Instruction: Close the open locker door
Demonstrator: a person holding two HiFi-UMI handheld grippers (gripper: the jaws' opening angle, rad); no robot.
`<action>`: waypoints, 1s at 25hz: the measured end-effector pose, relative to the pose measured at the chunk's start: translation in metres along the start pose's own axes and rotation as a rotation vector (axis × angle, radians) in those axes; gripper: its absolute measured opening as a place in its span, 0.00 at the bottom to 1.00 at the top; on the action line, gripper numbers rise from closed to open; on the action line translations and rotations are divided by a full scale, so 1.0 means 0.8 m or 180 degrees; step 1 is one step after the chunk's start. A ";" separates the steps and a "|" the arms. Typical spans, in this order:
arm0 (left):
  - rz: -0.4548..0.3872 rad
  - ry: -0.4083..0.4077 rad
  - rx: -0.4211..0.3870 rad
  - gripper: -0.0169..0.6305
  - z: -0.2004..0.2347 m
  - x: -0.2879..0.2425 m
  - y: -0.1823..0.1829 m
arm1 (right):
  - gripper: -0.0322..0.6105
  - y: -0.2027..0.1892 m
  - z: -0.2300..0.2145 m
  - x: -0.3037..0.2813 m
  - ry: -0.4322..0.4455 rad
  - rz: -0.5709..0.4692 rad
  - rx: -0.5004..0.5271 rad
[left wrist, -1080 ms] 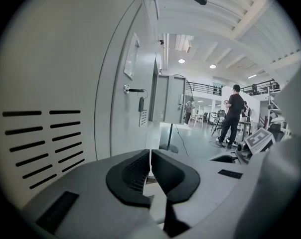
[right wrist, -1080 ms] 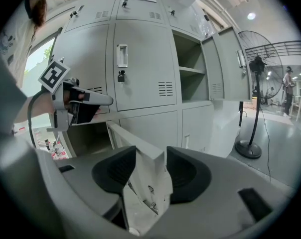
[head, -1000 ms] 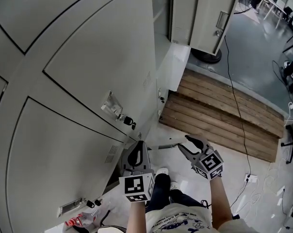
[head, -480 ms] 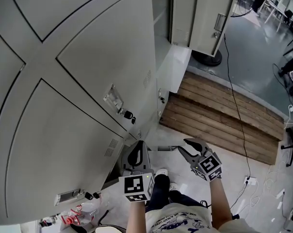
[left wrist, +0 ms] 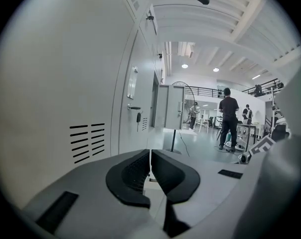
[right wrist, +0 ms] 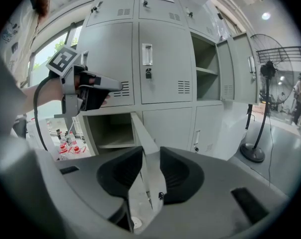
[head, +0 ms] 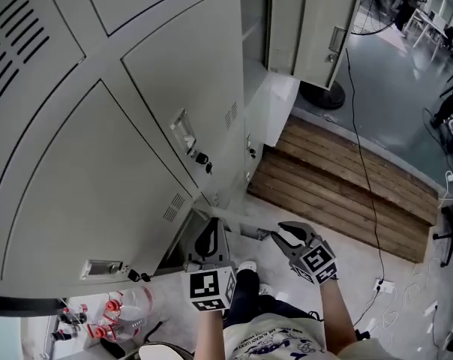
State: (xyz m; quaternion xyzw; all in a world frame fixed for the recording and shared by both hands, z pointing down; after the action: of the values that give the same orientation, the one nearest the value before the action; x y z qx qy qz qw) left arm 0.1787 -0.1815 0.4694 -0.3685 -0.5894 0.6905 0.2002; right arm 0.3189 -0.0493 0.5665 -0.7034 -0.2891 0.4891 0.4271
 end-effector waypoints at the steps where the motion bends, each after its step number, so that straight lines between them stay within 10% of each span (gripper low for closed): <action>1: -0.0014 0.0019 0.0007 0.05 0.000 0.007 0.000 | 0.22 -0.001 0.006 0.001 0.0025 0.0007 0.0003; 25: -0.0113 0.1042 0.0232 0.05 0.063 0.214 -0.040 | 0.20 -0.014 0.143 -0.010 0.0541 0.0077 0.0169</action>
State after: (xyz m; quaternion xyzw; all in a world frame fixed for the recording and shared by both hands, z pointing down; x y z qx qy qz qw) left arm 0.0248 -0.0862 0.4550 -0.4581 -0.5298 0.6385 0.3189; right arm 0.2092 -0.0140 0.5622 -0.7343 -0.2302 0.4402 0.4626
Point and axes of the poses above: the fingertips, and each gripper's own axes: x backward along the fingers, z to its left, y out of its top, the point moved 5 cm from there along x, backward along the fingers, and after that the axes turned 14 degrees about y, right-handed, at the moved point
